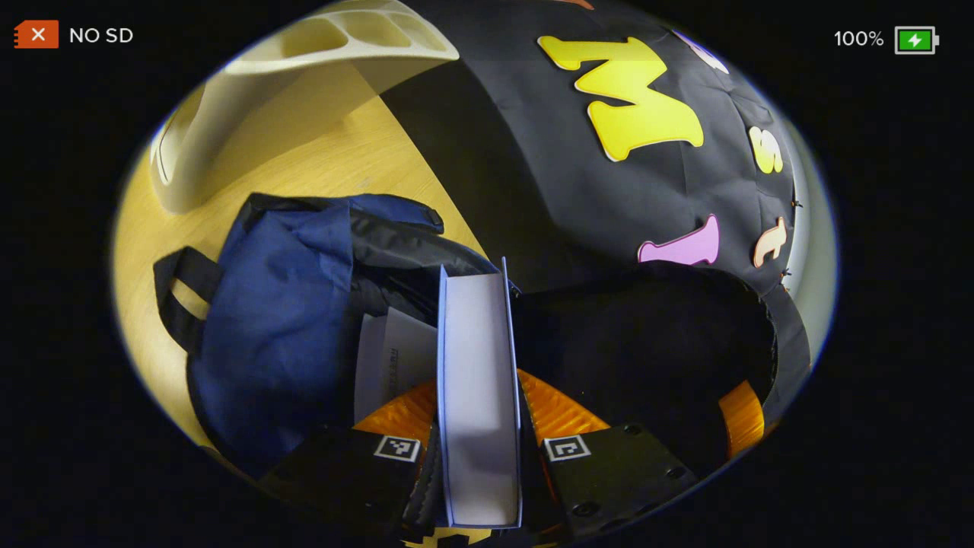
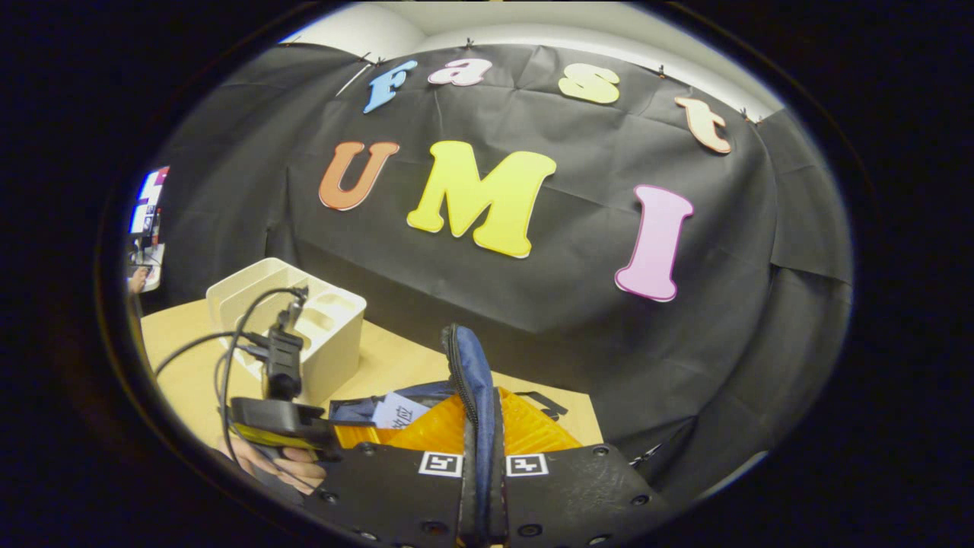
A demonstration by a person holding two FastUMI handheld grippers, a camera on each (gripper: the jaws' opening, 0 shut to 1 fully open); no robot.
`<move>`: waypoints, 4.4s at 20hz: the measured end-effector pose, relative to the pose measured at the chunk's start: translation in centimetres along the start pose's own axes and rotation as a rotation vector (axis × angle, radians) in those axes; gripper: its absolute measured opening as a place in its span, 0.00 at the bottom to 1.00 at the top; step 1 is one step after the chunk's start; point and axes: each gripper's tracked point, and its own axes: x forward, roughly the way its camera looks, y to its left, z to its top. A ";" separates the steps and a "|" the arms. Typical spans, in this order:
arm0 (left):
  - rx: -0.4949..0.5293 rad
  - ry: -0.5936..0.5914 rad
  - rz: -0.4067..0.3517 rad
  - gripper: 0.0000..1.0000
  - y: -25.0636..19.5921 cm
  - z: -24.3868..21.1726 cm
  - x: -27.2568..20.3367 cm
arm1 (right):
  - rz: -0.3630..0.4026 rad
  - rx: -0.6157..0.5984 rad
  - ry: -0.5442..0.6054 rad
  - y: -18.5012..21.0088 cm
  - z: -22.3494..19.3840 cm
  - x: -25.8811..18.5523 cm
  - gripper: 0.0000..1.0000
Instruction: Open the schoolbag, grab two books from the bookshelf and put them into the schoolbag.
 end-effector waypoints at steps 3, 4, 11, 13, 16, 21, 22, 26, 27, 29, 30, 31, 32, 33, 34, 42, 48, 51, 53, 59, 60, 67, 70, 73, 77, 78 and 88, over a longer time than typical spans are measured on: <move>0.012 -0.013 -0.011 0.45 -0.5 -0.6 1.2 | 0.006 0.048 -0.010 0.3 -0.1 -0.5 0.06; 0.016 -0.018 -0.015 0.45 -0.5 -0.8 1.6 | 0.014 0.070 -0.011 0.4 0.0 -0.5 0.06; -0.027 0.007 -0.029 0.45 0.4 -1.2 2.4 | 0.015 0.112 -0.008 0.2 -1.0 0.1 0.06; -0.079 0.038 -0.013 0.48 1.0 -1.2 2.6 | 0.015 0.125 0.003 -0.3 -1.6 0.3 0.06; -0.093 0.058 0.042 0.60 3.0 -1.8 2.4 | 0.014 0.165 0.037 -0.9 -3.8 0.3 0.06; 0.009 0.078 0.074 0.68 3.1 -2.2 2.0 | 0.002 0.189 0.060 -1.5 -5.1 0.3 0.06; 0.048 0.085 0.093 0.71 3.4 -2.2 1.8 | -0.004 0.188 0.059 -1.7 -5.2 0.4 0.06; 0.144 0.122 0.136 0.77 3.6 -2.3 1.1 | -0.013 0.175 0.069 -1.8 -5.8 0.0 0.07; 0.149 0.130 0.142 0.86 3.7 -2.3 0.8 | -0.011 0.174 0.074 -1.7 -6.1 0.0 0.06; 0.160 0.141 0.150 0.78 3.9 -2.4 0.2 | -0.013 0.166 0.086 -1.8 -6.5 0.0 0.06; 0.170 0.146 0.155 0.78 4.0 -2.4 -0.2 | -0.015 0.167 0.090 -1.8 -6.7 0.0 0.06; 0.181 0.148 0.168 0.78 4.4 -2.3 -0.8 | -0.018 0.166 0.094 -1.9 -6.9 0.0 0.06; 0.206 0.146 0.214 0.78 5.3 -2.1 -1.4 | -0.021 0.167 0.099 -2.0 -7.2 -0.1 0.06; 0.238 0.135 0.256 0.80 6.4 -1.8 -1.3 | -0.022 0.166 0.108 -1.9 -7.5 -0.1 0.06; 0.261 0.130 0.261 0.84 6.6 -1.5 -2.2 | -0.026 0.161 0.114 -2.0 -7.8 0.0 0.07; 0.307 0.081 0.274 0.84 8.3 0.2 -7.0 | -0.070 0.175 0.156 -1.8 -10.3 -0.8 0.09; 0.428 -0.015 0.238 0.84 7.6 2.0 -12.4 | -0.125 0.154 0.180 -0.9 -12.0 -2.2 0.23; 0.472 -0.073 0.244 0.85 7.4 3.5 -15.6 | -0.157 0.175 0.200 -0.6 -12.6 -3.3 0.28; 0.497 -0.115 0.251 0.84 7.4 4.3 -17.8 | -0.163 0.190 0.208 0.1 -13.0 -4.1 0.36; 0.594 -0.227 0.305 0.84 7.7 6.0 -24.7 | -0.178 0.198 0.203 1.6 -13.1 -8.2 0.41; 0.628 -0.246 0.319 0.84 7.5 6.1 -26.1 | -0.179 0.201 0.194 1.9 -13.0 -9.1 0.41; 0.922 -0.470 0.377 0.84 3.5 6.2 -35.9 | -0.186 0.291 0.030 2.2 -11.5 -16.9 0.67; 1.023 -0.566 0.364 0.84 2.0 5.7 -39.4 | -0.174 0.390 -0.067 2.5 -10.2 -18.5 0.83; 1.089 -0.643 0.365 0.86 1.6 6.9 -41.0 | -0.210 0.368 -0.111 2.3 -9.9 -18.3 0.89; 1.154 -0.713 0.375 0.87 2.1 8.6 -42.3 | -0.173 0.366 -0.140 4.8 -10.0 -18.0 0.96; 1.164 -0.716 0.395 0.87 2.5 8.9 -42.3 | -0.181 0.350 -0.145 5.1 -10.2 -17.9 0.99; 1.132 -0.722 0.418 0.89 4.1 8.0 -40.8 | -0.237 0.292 -0.165 3.3 -11.9 -18.2 0.99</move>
